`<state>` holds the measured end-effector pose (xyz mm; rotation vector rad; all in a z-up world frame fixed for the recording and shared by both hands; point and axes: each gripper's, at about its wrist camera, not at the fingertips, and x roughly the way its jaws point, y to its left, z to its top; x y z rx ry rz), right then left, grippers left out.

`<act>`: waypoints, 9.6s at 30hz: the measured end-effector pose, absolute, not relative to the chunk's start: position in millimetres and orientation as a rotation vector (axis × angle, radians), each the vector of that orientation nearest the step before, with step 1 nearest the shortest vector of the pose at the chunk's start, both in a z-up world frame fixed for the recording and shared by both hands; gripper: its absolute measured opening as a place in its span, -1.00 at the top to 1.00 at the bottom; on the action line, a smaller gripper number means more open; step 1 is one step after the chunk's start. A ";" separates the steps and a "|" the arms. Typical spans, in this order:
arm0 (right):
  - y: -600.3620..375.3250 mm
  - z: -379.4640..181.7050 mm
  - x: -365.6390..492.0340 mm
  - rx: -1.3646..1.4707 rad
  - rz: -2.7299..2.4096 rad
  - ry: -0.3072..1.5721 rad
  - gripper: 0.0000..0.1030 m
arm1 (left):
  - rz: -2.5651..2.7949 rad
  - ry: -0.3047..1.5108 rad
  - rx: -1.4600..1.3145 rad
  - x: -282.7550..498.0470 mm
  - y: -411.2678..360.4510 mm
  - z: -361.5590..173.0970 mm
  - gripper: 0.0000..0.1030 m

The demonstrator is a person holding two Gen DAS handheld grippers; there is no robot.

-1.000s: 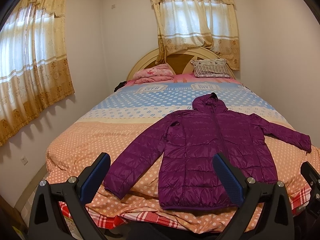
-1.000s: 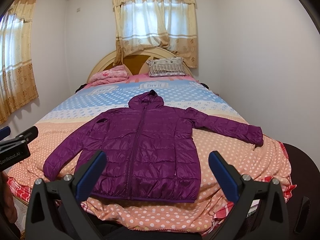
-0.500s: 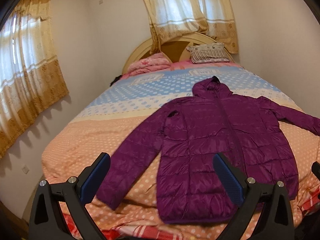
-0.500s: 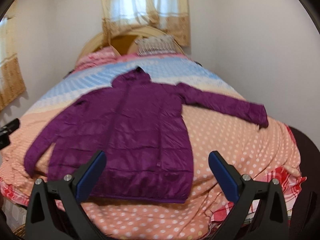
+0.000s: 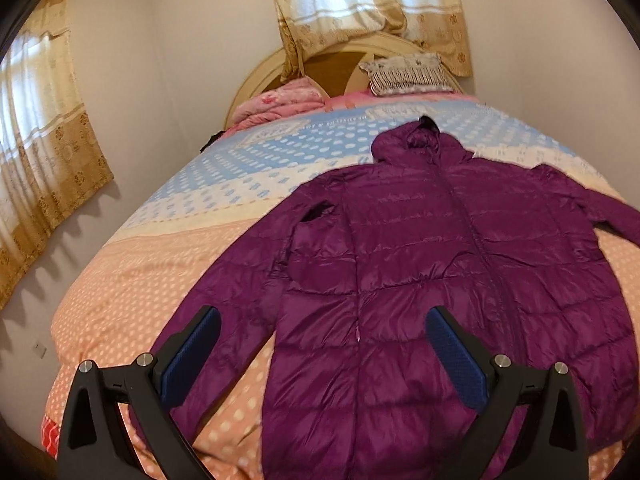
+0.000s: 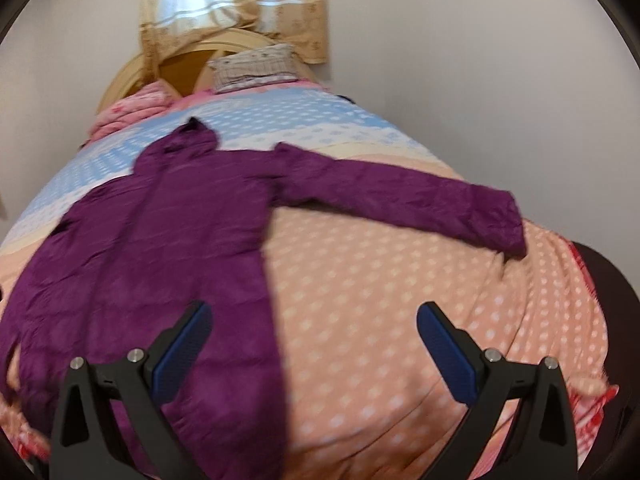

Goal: Fold large clothes

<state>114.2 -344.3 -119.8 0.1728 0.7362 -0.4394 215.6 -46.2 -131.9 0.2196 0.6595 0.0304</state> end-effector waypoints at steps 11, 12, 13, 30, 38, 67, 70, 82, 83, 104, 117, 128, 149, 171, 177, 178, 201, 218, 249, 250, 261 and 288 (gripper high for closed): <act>-479.8 -133.6 128.1 0.353 -0.649 0.746 -1.00 | 0.059 0.732 0.276 293.0 -58.3 -173.5 -0.98; -500.4 -133.7 126.6 0.388 -0.694 0.739 -0.95 | 0.065 0.739 0.274 301.6 -57.5 -175.2 -0.98; -515.2 -134.1 125.6 0.413 -0.723 0.737 -0.92 | 0.070 0.740 0.273 307.4 -57.1 -176.3 -0.98; -566.7 -145.2 135.4 0.468 -0.712 0.826 0.73 | 0.171 0.803 0.264 391.1 -22.0 -192.2 -0.98; -486.6 -71.9 185.0 0.308 -0.528 0.726 0.77 | 0.133 0.788 0.205 392.9 -8.7 -174.5 -0.98; -167.1 -145.1 354.2 0.030 0.056 0.788 0.79 | 0.136 0.768 0.207 383.3 16.3 -169.1 -0.98; -150.1 -152.6 353.9 0.028 0.096 0.769 0.64 | 0.149 0.770 0.217 381.6 16.3 -168.2 -0.98; -217.1 -116.9 272.0 0.067 0.016 0.645 -0.35 | 0.085 0.691 0.243 375.5 -45.7 -133.3 -0.98; -228.5 -118.0 267.3 0.048 -0.043 0.640 -0.39 | 0.054 0.688 0.241 375.4 -60.8 -131.4 -0.98; -343.6 -170.8 242.8 0.081 -0.279 0.741 -0.61 | -0.166 0.762 0.267 409.1 -153.7 -164.8 0.77; -342.0 -144.9 325.4 0.131 -0.178 0.709 0.33 | -0.021 0.755 0.368 417.4 -148.7 -205.1 0.18; -336.1 -200.3 353.2 0.097 -0.171 0.848 0.32 | 0.013 0.824 0.226 436.3 -120.8 -225.1 -0.60; -256.7 -202.7 365.1 -0.003 -0.115 0.882 0.15 | 0.020 0.852 0.170 442.0 -111.0 -228.5 -0.87; -239.2 -169.0 304.6 -0.031 -0.059 0.801 -0.61 | 0.307 0.727 0.205 278.3 116.6 -172.4 -0.87; -218.1 -164.7 265.2 -0.045 -0.011 0.757 -0.74 | 0.358 0.828 0.081 234.9 174.7 -204.2 -0.87; -215.8 -165.0 262.8 -0.046 -0.005 0.751 -0.74 | 0.348 0.845 0.064 230.2 178.3 -210.8 -0.87; -267.8 -155.4 230.2 0.129 -0.108 0.661 -0.74 | 0.204 0.589 0.100 237.7 148.8 -100.1 0.97; -291.5 -164.3 214.1 0.140 -0.110 0.687 -0.83 | -0.093 0.512 0.158 312.1 -31.0 -50.4 0.98; -214.6 -178.9 222.1 -0.043 -0.014 0.710 -0.86 | -0.067 0.869 -0.223 235.6 121.3 -224.1 0.83; -216.9 -179.0 221.4 -0.036 -0.018 0.707 -0.86 | -0.081 0.863 -0.231 234.0 122.3 -224.4 0.85; -255.6 -174.4 223.2 0.041 -0.086 0.688 -0.86 | 0.044 0.608 0.080 228.4 110.0 -104.6 0.90; -318.9 -175.4 212.3 0.140 -0.162 0.726 -0.87 | -0.264 0.382 0.430 283.7 -147.4 -94.1 -0.78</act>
